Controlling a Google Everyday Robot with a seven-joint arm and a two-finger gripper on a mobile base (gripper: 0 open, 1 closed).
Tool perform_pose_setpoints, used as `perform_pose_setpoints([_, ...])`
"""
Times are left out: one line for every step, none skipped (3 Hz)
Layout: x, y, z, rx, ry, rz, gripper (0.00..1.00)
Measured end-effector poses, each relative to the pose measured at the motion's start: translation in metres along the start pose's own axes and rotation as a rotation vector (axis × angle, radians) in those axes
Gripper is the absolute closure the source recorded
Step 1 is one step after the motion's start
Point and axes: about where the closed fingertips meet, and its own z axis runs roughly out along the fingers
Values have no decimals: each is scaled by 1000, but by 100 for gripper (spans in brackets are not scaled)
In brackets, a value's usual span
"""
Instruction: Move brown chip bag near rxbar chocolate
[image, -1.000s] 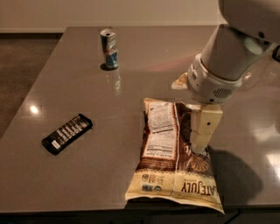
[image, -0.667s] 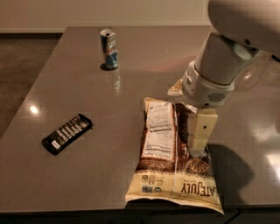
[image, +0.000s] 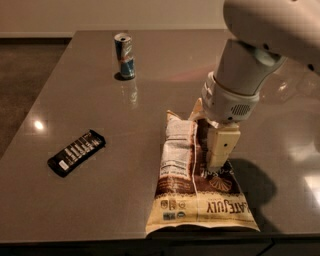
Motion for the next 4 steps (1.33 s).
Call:
perform_pose_setpoints([-8,-2,-11,14,-6,-10,70])
perform_pose_setpoints([-39,-7,-34,29,-66,-48,93])
perform_pose_setpoints([-76,-15,-49,10,-151,-63,100])
perform_pose_setpoints([-109,-28,-53,-19,-198,-31,100])
